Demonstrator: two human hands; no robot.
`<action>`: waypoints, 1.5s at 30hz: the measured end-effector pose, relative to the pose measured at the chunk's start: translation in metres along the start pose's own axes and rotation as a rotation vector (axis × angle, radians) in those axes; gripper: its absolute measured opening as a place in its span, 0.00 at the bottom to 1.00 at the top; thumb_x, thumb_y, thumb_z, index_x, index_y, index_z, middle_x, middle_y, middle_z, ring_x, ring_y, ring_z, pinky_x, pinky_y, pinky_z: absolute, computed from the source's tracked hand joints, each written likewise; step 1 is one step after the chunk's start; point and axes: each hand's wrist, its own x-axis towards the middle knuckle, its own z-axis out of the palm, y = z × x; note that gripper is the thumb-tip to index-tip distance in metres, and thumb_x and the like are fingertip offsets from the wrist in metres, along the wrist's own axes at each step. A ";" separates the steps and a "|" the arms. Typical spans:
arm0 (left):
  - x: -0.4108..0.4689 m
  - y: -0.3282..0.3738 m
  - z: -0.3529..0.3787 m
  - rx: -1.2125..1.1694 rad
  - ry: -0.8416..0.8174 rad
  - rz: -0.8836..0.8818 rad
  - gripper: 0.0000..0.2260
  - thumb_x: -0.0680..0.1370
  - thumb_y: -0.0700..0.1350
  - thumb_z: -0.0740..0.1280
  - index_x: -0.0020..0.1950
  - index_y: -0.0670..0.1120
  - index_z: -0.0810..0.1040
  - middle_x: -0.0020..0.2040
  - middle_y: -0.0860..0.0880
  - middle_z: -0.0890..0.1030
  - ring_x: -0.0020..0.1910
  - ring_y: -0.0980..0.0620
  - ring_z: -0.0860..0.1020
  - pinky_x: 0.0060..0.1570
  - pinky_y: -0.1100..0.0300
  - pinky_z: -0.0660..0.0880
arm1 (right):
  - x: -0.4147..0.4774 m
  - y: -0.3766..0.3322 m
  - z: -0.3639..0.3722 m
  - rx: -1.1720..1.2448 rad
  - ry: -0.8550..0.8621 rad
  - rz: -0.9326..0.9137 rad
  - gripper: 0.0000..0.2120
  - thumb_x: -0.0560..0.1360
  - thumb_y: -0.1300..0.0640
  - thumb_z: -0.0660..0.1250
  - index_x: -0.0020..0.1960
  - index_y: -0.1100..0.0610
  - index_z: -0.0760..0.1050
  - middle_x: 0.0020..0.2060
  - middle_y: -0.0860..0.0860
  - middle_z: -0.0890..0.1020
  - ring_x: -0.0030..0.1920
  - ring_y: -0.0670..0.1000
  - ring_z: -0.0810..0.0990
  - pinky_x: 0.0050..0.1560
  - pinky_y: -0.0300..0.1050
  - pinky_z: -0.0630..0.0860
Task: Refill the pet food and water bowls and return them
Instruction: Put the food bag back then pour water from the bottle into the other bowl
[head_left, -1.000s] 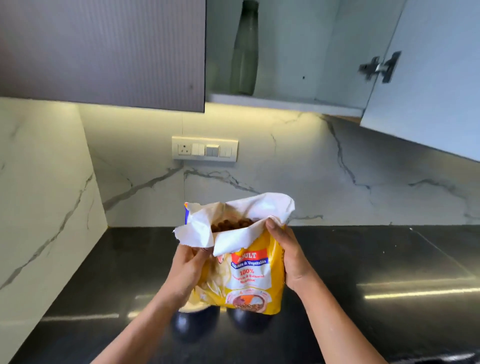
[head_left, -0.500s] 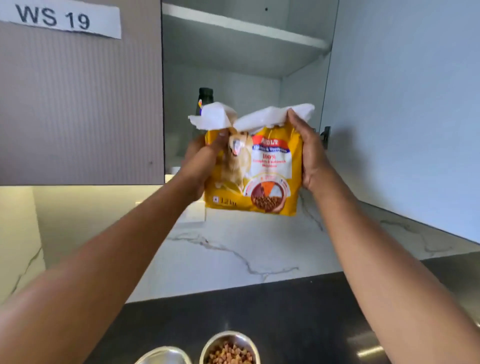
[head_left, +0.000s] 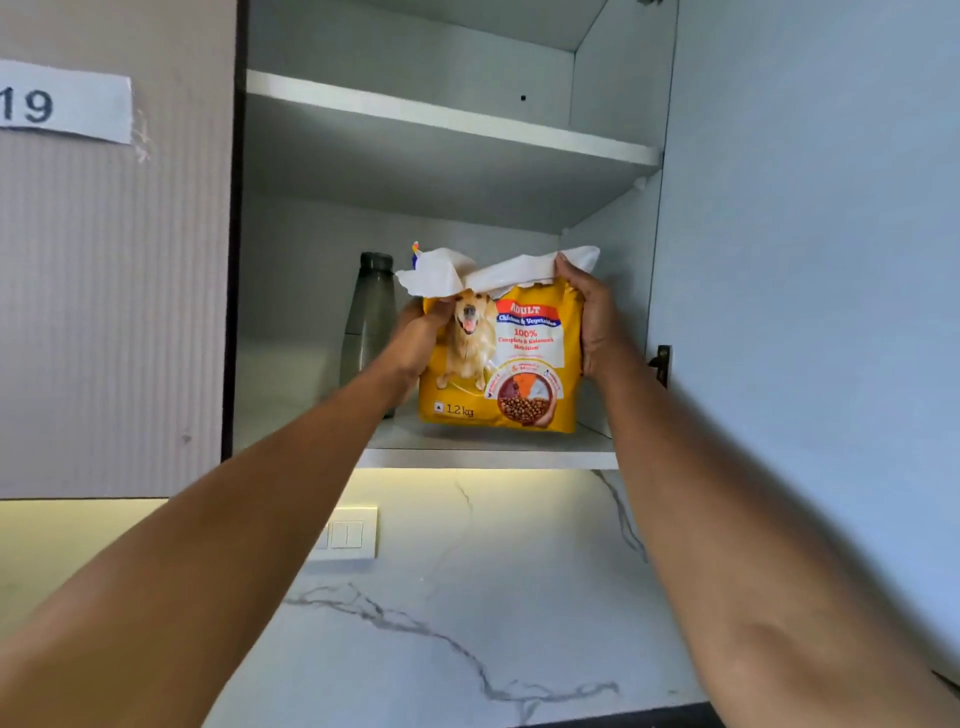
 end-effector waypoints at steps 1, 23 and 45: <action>0.003 -0.010 0.000 0.012 0.002 -0.010 0.18 0.83 0.53 0.62 0.70 0.46 0.74 0.63 0.44 0.83 0.59 0.45 0.83 0.60 0.43 0.79 | 0.007 0.009 -0.008 0.014 0.013 0.012 0.52 0.58 0.37 0.83 0.73 0.64 0.74 0.63 0.67 0.81 0.53 0.65 0.84 0.66 0.67 0.77; -0.023 -0.022 -0.030 0.633 -0.166 -0.263 0.32 0.63 0.45 0.83 0.65 0.44 0.78 0.59 0.46 0.83 0.60 0.43 0.80 0.61 0.46 0.79 | -0.086 0.047 -0.018 -0.986 0.155 0.009 0.26 0.74 0.42 0.77 0.66 0.50 0.74 0.51 0.43 0.82 0.48 0.46 0.84 0.39 0.37 0.77; 0.005 -0.043 0.015 1.051 -0.018 -0.276 0.30 0.70 0.50 0.79 0.67 0.43 0.73 0.63 0.43 0.78 0.63 0.42 0.76 0.61 0.51 0.75 | -0.007 0.070 -0.044 -1.097 0.201 0.147 0.27 0.72 0.47 0.81 0.67 0.53 0.79 0.61 0.54 0.85 0.62 0.58 0.83 0.65 0.57 0.80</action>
